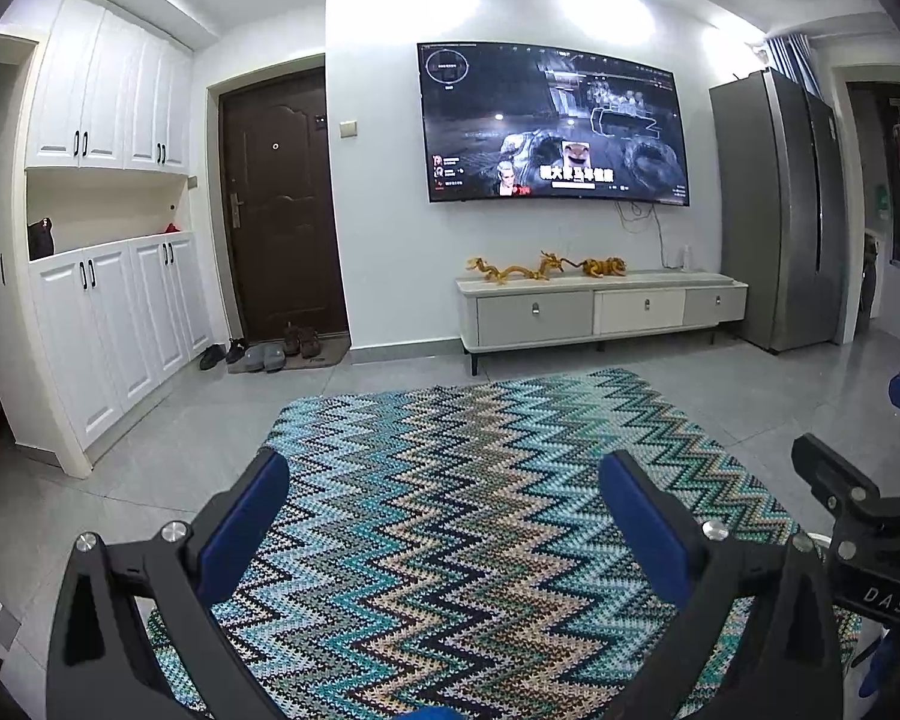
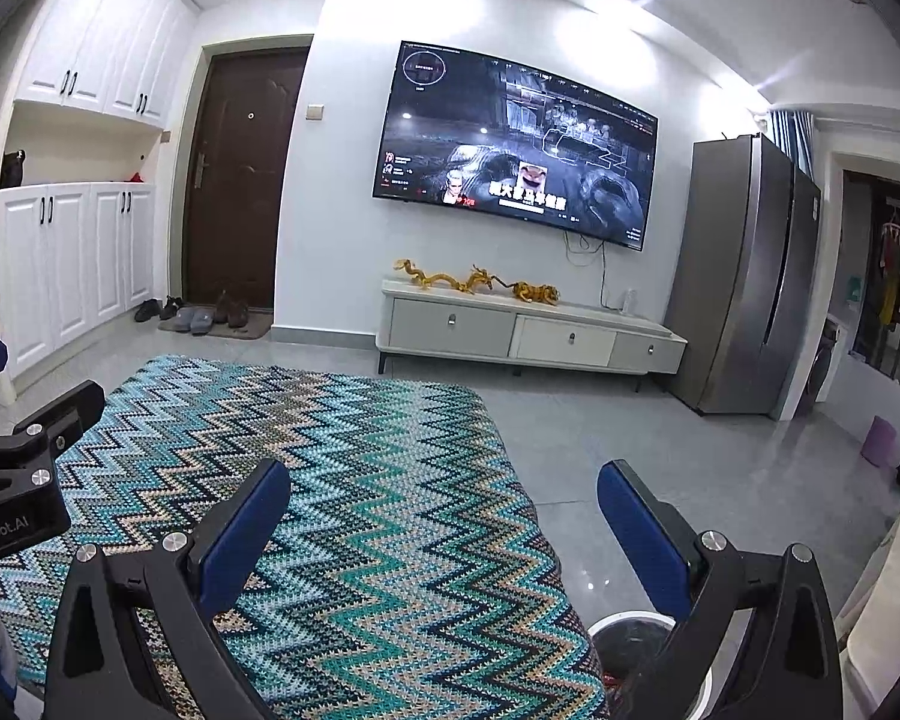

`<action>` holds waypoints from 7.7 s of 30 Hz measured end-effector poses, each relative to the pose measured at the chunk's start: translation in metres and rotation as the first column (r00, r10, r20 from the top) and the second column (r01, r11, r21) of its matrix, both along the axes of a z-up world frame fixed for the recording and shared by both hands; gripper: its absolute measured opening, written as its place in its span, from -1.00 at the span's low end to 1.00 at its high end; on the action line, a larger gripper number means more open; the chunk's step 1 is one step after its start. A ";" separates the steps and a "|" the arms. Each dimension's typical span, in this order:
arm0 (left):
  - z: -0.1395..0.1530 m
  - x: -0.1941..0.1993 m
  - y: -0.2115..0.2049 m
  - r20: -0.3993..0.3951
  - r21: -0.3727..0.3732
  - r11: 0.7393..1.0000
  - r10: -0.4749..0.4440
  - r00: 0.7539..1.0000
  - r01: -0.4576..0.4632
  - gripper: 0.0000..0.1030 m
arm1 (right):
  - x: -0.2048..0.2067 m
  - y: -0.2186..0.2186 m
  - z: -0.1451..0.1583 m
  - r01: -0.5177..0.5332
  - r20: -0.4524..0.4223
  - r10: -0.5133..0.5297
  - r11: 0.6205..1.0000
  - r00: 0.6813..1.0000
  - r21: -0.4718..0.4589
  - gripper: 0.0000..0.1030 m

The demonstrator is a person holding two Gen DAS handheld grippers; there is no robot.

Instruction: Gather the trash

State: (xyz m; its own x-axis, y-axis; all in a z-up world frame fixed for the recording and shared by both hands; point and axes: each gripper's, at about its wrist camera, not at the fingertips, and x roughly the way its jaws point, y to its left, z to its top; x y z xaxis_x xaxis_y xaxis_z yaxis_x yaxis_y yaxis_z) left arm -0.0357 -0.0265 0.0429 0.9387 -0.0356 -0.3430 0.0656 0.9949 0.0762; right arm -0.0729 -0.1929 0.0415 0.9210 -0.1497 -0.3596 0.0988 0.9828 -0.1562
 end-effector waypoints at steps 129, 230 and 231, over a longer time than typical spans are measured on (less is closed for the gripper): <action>-0.033 0.084 -0.010 -0.149 -0.030 0.998 -0.058 0.987 0.054 1.00 | 0.071 -0.073 -0.035 0.183 -0.141 -0.171 0.980 0.975 0.078 1.00; -0.051 0.114 0.003 -0.190 -0.049 0.999 -0.014 0.982 0.005 1.00 | 0.101 -0.077 -0.050 0.212 -0.203 -0.197 0.976 0.959 0.055 1.00; -0.051 0.115 0.003 -0.192 -0.048 0.999 -0.014 0.981 0.004 1.00 | 0.102 -0.077 -0.050 0.212 -0.204 -0.197 0.976 0.959 0.054 1.00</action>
